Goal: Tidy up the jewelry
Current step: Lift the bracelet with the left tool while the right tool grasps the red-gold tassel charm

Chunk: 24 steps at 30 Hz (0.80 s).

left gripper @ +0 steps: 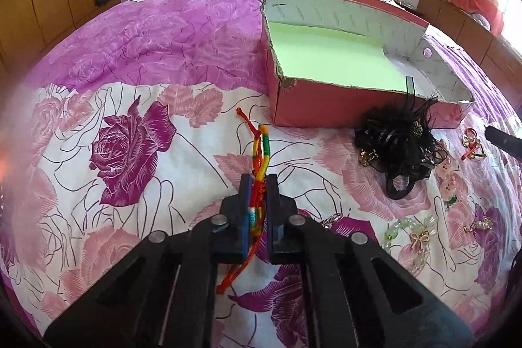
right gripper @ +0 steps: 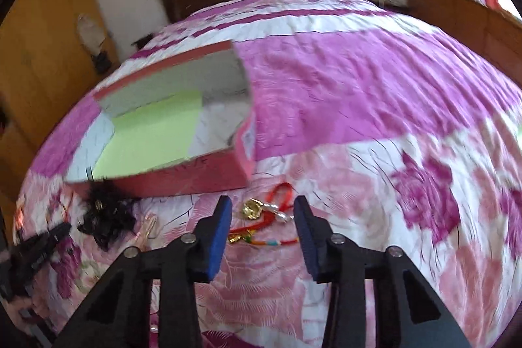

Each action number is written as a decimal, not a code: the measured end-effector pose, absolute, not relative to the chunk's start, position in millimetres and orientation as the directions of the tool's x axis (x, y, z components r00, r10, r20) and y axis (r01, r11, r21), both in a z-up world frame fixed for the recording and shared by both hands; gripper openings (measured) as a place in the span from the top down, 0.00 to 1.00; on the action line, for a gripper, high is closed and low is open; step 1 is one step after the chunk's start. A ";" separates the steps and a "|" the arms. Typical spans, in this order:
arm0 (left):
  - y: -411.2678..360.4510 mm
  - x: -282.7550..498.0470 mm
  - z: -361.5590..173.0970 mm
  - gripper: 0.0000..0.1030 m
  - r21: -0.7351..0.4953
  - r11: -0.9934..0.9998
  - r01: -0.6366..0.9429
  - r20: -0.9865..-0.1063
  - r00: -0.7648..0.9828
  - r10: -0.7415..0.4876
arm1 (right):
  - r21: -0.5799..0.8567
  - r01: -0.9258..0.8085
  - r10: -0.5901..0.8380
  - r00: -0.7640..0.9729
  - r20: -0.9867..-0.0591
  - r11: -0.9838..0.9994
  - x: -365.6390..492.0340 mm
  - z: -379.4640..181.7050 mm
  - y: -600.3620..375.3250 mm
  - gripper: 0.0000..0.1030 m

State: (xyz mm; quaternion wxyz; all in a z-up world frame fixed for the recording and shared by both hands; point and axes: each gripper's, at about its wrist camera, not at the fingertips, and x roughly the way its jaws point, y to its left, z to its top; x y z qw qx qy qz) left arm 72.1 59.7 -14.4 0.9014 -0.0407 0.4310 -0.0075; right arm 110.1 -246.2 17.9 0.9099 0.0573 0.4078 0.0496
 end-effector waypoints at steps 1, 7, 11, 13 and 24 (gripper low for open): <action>60.0 71.7 -14.3 1.00 -0.082 0.996 -0.022 -0.776 0.629 -0.050 | 0.136 -0.058 0.141 0.654 -0.744 0.989 112.8 16.1 -243.8 0.67; 60.0 71.5 -14.7 1.00 -0.083 0.996 -0.022 -0.775 0.630 -0.051 | 0.055 -0.128 0.122 0.606 -0.786 0.990 130.1 1.4 -236.3 0.88; 59.7 70.8 -15.3 1.00 -0.086 0.996 -0.023 -0.775 0.630 -0.053 | 0.071 -0.134 0.139 0.606 -0.783 0.988 131.2 1.1 -239.1 0.91; 59.6 70.2 -15.8 1.00 -0.087 0.996 -0.023 -0.774 0.630 -0.054 | 0.066 -0.136 0.136 0.607 -0.783 0.989 130.5 1.0 -239.4 0.91; 59.1 70.3 -15.7 1.00 -0.086 0.996 -0.024 -0.774 0.631 -0.052 | -0.005 -0.155 0.093 0.617 -0.781 0.988 124.8 -1.1 -239.3 0.87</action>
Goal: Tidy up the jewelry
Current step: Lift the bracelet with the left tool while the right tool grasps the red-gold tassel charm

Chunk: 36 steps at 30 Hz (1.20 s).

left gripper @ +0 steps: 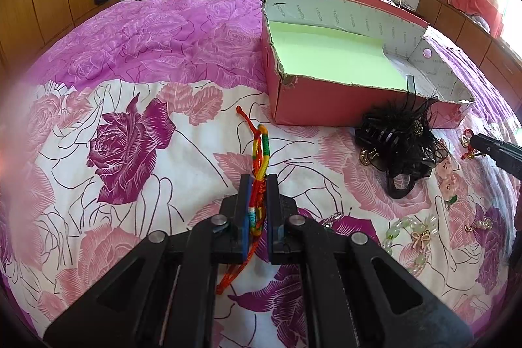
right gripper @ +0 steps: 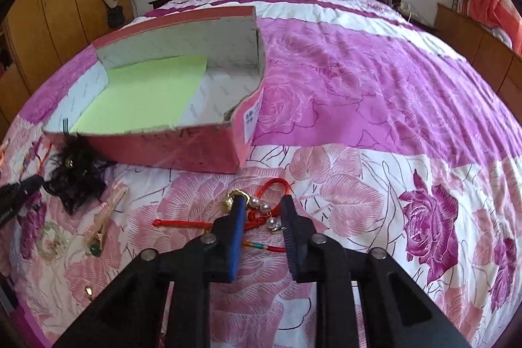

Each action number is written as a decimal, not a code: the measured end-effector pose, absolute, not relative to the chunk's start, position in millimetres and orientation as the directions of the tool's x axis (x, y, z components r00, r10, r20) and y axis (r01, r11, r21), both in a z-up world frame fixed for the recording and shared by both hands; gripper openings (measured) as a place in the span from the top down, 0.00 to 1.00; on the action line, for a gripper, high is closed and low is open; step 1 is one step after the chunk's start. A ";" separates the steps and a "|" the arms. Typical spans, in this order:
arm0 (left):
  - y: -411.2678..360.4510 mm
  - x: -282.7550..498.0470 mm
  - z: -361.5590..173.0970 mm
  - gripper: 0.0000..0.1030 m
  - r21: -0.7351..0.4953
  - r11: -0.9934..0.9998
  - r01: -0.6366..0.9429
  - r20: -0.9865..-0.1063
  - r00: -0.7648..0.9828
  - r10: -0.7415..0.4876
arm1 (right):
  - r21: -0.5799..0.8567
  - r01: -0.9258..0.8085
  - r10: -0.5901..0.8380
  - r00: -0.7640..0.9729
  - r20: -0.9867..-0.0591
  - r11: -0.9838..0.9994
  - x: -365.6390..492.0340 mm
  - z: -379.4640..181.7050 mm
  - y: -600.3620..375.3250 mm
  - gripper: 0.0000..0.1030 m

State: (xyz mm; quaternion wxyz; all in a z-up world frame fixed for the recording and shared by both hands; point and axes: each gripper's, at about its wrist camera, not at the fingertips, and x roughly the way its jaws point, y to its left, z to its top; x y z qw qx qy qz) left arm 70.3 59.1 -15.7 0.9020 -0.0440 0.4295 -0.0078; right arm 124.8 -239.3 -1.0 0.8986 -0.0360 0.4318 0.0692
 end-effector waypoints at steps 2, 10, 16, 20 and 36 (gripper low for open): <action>59.1 69.8 -15.4 1.00 -0.087 0.996 -0.024 -0.772 0.633 -0.052 | -0.015 -0.166 0.093 0.624 -0.776 0.986 122.7 -0.5 -236.2 0.93; 59.0 62.2 -4.6 1.00 -0.110 0.994 -0.006 -0.750 0.657 -0.079 | 0.040 -0.172 0.149 0.689 -0.710 0.984 102.6 28.4 -240.7 0.93; 56.1 52.5 12.2 1.00 -0.131 0.991 0.024 -0.717 0.688 -0.112 | 0.075 -0.169 0.175 0.723 -0.669 0.983 84.6 50.6 -244.2 0.93; 55.9 45.4 26.0 1.00 -0.153 0.987 0.042 -0.689 0.712 -0.136 | 0.083 -0.173 0.185 0.746 -0.640 0.982 73.3 63.3 -242.5 0.93; 39.8 60.0 72.5 1.00 -0.101 0.990 0.098 -0.589 0.796 -0.139 | 0.138 -0.208 0.249 0.835 -0.490 0.968 71.8 110.3 -227.7 0.93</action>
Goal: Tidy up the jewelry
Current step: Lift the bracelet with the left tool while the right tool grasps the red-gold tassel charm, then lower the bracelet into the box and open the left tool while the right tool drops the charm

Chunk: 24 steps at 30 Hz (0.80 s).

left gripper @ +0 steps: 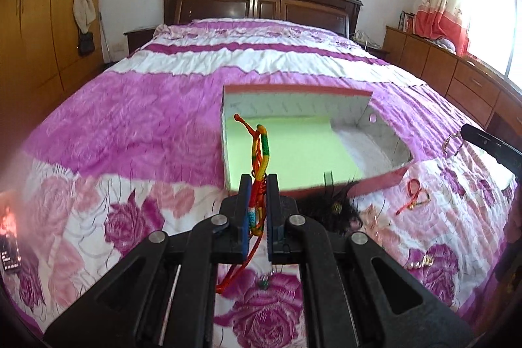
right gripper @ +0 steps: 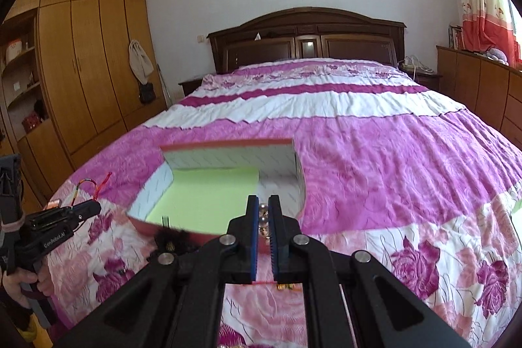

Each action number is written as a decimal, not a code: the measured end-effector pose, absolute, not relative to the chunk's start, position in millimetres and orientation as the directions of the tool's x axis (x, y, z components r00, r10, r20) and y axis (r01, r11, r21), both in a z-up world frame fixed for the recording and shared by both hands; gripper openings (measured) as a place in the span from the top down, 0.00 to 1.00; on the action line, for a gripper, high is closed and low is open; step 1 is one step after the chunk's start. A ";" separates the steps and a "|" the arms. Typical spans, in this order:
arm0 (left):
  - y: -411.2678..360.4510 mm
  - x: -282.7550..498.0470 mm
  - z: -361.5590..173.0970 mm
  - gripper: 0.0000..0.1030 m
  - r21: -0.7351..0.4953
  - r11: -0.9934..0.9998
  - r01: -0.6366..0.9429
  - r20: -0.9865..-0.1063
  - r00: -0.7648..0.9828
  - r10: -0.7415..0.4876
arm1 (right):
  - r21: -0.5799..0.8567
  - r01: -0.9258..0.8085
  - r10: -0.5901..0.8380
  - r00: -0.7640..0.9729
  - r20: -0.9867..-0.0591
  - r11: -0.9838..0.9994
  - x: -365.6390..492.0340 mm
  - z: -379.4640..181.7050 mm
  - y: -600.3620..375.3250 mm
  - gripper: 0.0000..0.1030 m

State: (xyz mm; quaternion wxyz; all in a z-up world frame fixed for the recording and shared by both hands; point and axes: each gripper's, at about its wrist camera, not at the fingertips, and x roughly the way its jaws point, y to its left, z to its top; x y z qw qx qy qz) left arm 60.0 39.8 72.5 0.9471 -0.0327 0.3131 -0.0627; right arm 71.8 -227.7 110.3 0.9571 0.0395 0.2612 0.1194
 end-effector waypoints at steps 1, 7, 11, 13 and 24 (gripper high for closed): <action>39.7 63.9 74.3 1.00 -0.105 0.989 0.100 -0.585 0.798 -0.143 | 0.139 -0.209 0.251 0.837 -0.486 0.968 72.8 111.7 -227.2 0.93; 36.7 82.4 84.1 1.00 -0.103 0.990 0.098 -0.565 0.813 -0.140 | 0.154 -0.223 0.269 0.847 -0.459 0.963 88.3 126.6 -223.0 0.93; 32.7 95.2 90.0 1.00 -0.087 0.991 0.105 -0.554 0.821 -0.135 | 0.183 -0.230 0.289 0.847 -0.447 0.956 103.5 132.9 -221.9 0.93; 30.0 103.0 92.1 1.00 -0.080 0.991 0.107 -0.550 0.824 -0.133 | 0.193 -0.230 0.294 0.846 -0.444 0.954 110.7 134.1 -221.2 0.93; 16.9 149.2 94.1 1.00 -0.125 0.984 0.123 -0.534 0.828 -0.171 | 0.197 -0.224 0.291 0.845 -0.448 0.954 166.8 131.8 -206.0 0.93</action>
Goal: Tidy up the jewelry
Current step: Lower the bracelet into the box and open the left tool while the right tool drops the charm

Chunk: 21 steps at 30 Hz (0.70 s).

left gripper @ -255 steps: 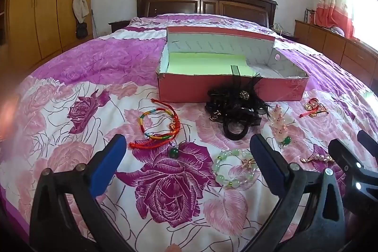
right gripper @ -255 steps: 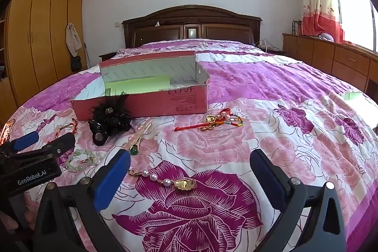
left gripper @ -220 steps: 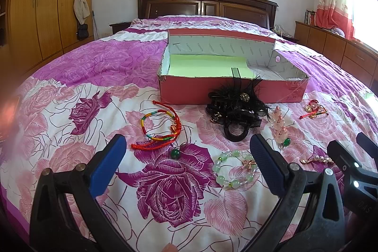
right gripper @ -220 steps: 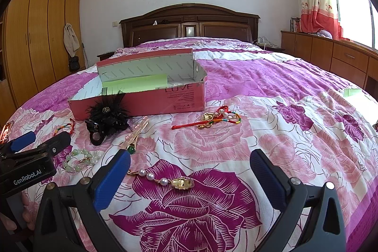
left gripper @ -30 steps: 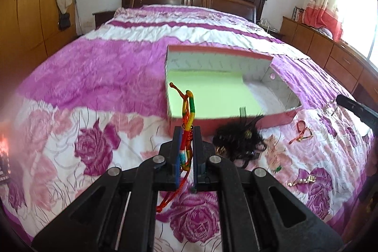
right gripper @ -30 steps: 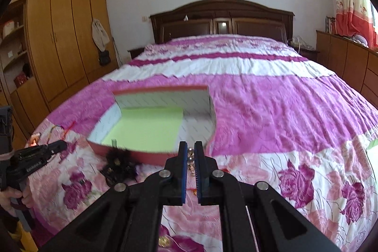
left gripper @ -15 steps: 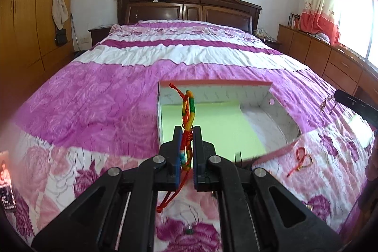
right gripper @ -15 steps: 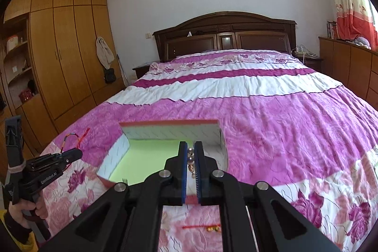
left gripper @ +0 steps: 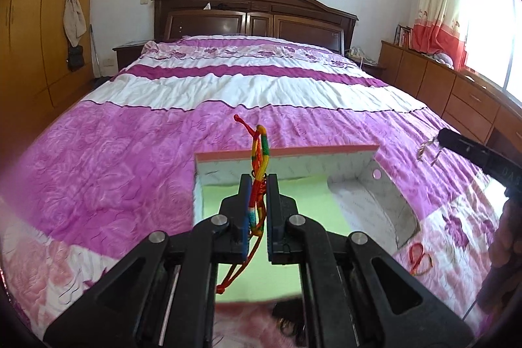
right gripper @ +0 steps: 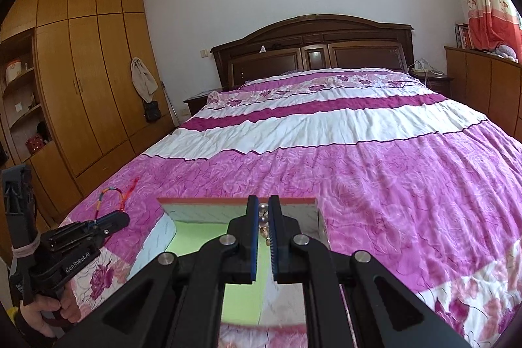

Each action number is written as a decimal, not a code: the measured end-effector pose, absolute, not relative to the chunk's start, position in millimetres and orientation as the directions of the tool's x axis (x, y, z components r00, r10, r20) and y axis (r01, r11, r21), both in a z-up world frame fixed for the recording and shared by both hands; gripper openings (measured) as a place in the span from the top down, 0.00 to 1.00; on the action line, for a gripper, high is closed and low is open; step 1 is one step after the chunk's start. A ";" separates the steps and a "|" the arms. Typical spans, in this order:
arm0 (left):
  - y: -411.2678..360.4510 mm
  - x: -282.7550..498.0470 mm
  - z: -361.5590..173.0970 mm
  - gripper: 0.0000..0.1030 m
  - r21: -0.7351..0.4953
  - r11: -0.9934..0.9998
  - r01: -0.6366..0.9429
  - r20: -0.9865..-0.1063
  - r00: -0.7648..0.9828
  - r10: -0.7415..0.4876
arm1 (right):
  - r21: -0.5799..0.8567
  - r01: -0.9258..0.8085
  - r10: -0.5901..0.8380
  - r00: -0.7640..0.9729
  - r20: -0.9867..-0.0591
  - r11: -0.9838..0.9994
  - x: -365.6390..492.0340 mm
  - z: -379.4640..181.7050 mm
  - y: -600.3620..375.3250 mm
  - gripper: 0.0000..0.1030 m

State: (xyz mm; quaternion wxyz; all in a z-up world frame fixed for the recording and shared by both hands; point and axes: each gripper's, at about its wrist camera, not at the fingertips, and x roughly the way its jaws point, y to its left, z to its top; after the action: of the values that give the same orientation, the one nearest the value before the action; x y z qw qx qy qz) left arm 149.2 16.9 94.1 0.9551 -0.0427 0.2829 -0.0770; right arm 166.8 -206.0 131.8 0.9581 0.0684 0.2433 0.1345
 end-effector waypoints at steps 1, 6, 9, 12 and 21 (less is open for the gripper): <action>15.5 155.0 92.3 1.00 -0.130 0.984 0.124 -0.537 0.825 -0.175 | 0.194 -0.222 0.288 0.844 -0.452 0.955 171.9 129.8 -203.9 0.93; 6.9 179.6 79.8 1.00 -0.130 0.984 0.121 -0.572 0.801 -0.175 | 0.184 -0.209 0.274 0.828 -0.489 0.961 196.9 114.4 -194.5 0.93; 1.8 190.7 72.0 1.00 -0.131 0.984 0.124 -0.599 0.781 -0.178 | 0.178 -0.197 0.262 0.808 -0.527 0.964 212.5 100.8 -191.2 0.93; -1.7 199.8 64.0 1.00 -0.130 0.984 0.125 -0.625 0.760 -0.179 | 0.171 -0.181 0.247 0.786 -0.567 0.969 225.7 85.9 -188.4 0.93; -9.5 224.6 28.0 1.00 -0.071 0.990 0.119 -0.727 0.674 -0.133 | 0.142 -0.150 0.207 0.704 -0.679 0.978 252.3 43.9 -183.9 0.93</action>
State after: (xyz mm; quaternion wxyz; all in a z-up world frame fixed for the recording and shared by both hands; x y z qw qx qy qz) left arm 224.6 -9.5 28.0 0.9148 -0.0090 0.3979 -0.0690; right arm 252.3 -183.9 43.9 0.9223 0.0381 0.3721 0.0969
